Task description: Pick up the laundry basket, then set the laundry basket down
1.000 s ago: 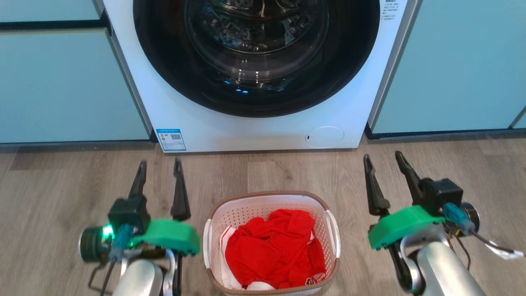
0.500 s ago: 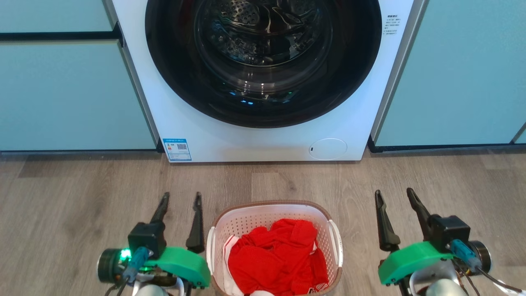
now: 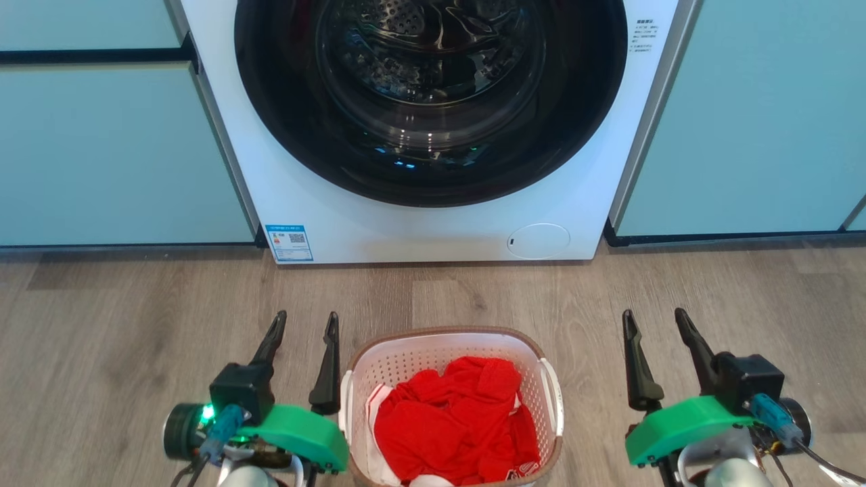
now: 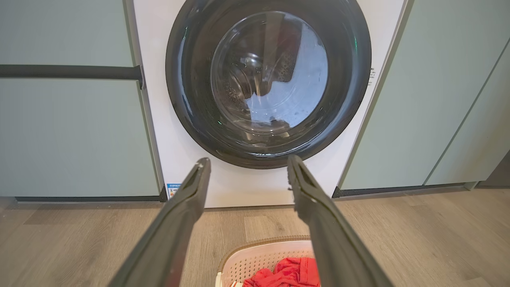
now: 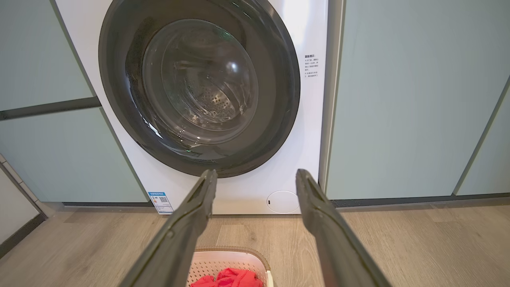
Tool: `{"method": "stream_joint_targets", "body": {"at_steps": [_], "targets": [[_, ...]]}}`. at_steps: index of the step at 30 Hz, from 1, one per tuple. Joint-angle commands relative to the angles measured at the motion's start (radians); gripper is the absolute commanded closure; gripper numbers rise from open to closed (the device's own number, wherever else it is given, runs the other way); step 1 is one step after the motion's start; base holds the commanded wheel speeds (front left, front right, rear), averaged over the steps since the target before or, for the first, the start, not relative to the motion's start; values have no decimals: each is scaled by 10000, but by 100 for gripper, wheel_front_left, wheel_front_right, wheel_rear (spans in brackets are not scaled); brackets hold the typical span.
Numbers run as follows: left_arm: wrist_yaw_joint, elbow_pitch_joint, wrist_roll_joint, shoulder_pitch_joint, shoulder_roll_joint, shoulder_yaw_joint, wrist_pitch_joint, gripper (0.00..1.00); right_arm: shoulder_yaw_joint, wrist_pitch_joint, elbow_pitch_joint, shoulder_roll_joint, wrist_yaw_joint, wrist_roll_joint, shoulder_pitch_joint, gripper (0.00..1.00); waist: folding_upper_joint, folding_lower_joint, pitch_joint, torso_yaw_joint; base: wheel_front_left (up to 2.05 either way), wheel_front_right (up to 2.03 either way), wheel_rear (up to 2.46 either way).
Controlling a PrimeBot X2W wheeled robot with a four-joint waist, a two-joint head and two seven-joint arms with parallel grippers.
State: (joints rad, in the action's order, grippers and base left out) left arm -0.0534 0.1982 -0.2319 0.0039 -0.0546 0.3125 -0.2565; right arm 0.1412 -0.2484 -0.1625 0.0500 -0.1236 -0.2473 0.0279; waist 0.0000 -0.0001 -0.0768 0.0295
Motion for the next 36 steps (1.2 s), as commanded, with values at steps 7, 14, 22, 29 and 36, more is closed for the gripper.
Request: {"method": "stream_joint_targets", "body": {"at_steps": [7,14,22,29,36], "targets": [[-249,8,40,-372,43,-344,-53,0,329,-133,251,4,-71,-22,-396,0,0,1,14,38,0,0,0],[-461,326,179,-450,43,-324,-53,0,374,-133,205,3,-71,-30,-412,0,0,1,32,64,0,0,0],[-444,383,108,-484,43,-321,-53,0,420,-133,200,3,-71,-22,-439,0,0,1,30,82,0,0,0],[-459,334,59,-472,43,-316,-53,0,437,-134,182,3,-71,-10,-451,0,0,1,17,87,0,0,0],[-440,296,-176,-458,43,-364,-53,0,471,-134,109,3,-71,-21,-464,0,0,1,7,90,0,0,0]]}}
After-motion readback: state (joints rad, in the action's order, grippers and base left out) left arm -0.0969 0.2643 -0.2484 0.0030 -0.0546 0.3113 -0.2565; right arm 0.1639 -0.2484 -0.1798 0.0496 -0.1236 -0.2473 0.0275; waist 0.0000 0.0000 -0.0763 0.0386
